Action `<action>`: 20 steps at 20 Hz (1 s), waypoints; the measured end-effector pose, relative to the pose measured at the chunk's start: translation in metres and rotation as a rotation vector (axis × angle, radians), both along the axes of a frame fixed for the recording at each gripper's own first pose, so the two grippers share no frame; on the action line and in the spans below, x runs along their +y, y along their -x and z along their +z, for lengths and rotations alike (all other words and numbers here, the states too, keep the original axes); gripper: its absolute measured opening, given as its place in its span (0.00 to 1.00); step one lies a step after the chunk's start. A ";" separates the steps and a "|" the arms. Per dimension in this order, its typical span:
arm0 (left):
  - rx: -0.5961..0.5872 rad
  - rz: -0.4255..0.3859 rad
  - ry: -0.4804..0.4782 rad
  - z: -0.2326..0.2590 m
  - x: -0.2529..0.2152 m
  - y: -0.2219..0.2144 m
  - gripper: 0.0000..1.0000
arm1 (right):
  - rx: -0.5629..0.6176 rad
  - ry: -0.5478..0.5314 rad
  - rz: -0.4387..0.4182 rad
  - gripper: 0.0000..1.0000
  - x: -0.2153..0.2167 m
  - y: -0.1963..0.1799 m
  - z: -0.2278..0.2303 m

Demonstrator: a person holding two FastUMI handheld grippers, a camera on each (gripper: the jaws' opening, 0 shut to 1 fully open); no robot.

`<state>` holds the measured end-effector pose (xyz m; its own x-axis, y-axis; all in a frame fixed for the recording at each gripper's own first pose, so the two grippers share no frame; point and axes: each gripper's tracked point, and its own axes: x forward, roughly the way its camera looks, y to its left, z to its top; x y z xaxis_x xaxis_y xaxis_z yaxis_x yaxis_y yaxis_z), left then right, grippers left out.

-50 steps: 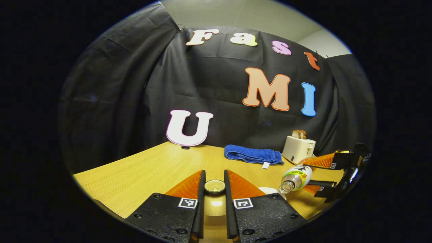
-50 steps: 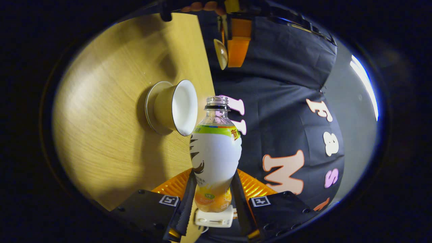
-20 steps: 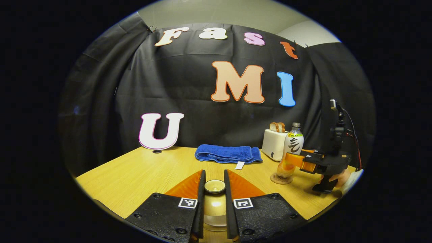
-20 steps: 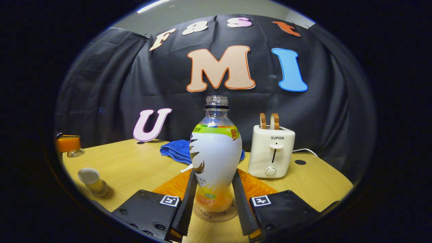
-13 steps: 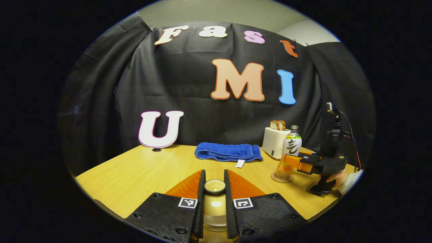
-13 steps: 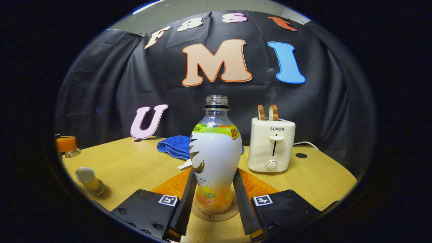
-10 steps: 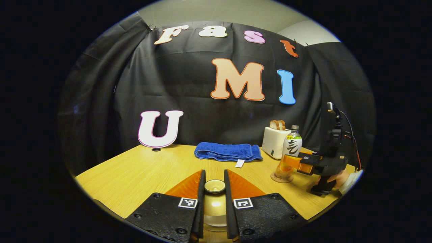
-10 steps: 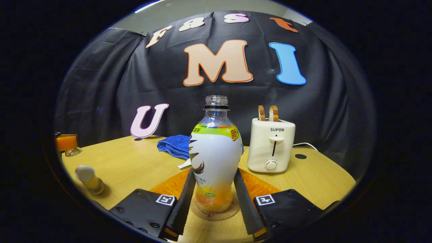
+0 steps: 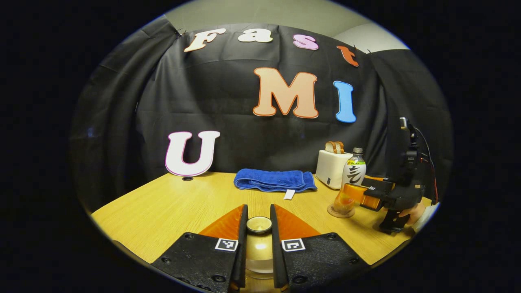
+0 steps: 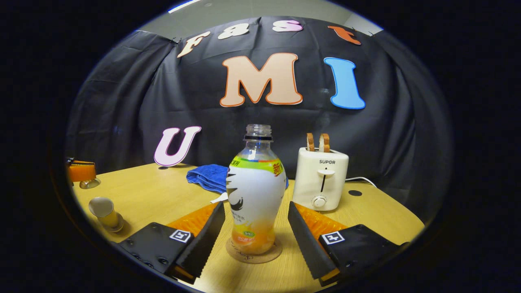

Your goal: Open the teacup lid with one hand, grasp the water bottle and pour water into the teacup with the other hand; after pouring, place the water bottle on the coaster and then close the teacup lid.

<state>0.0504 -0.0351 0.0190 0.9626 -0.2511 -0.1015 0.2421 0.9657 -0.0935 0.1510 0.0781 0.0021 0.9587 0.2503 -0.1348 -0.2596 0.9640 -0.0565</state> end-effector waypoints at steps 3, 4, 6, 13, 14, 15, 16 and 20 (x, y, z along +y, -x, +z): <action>0.012 -0.005 -0.003 -0.005 -0.001 -0.003 0.24 | -0.057 0.004 -0.016 0.99 -0.010 0.014 0.025; 0.017 -0.006 -0.003 -0.006 -0.001 -0.004 0.23 | -0.080 0.003 -0.017 0.99 -0.012 0.020 0.037; 0.026 -0.009 -0.002 -0.012 -0.003 -0.006 0.24 | -0.127 -0.004 -0.021 0.99 -0.017 0.032 0.061; 0.102 -0.015 -0.025 -0.048 -0.008 -0.006 0.24 | -0.243 -0.015 0.007 0.98 -0.018 0.067 0.115; 0.084 -0.011 -0.036 -0.044 -0.007 -0.006 0.24 | -0.254 -0.005 0.009 0.98 -0.018 0.070 0.117; 0.079 -0.014 -0.039 -0.045 -0.009 -0.006 0.24 | -0.262 0.004 0.010 0.98 -0.018 0.072 0.118; 0.084 -0.015 -0.041 -0.046 -0.009 -0.005 0.24 | -0.262 0.014 0.011 0.98 -0.017 0.075 0.118; 0.077 -0.026 -0.034 -0.049 -0.016 0.001 0.24 | -0.244 0.020 0.016 0.99 -0.016 0.078 0.110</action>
<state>0.0495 -0.0511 -0.0299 0.9447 -0.2714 -0.1838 0.2609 0.9621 -0.0798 0.0726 0.0622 0.1120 0.9594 0.2655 0.0952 -0.2513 0.9579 -0.1387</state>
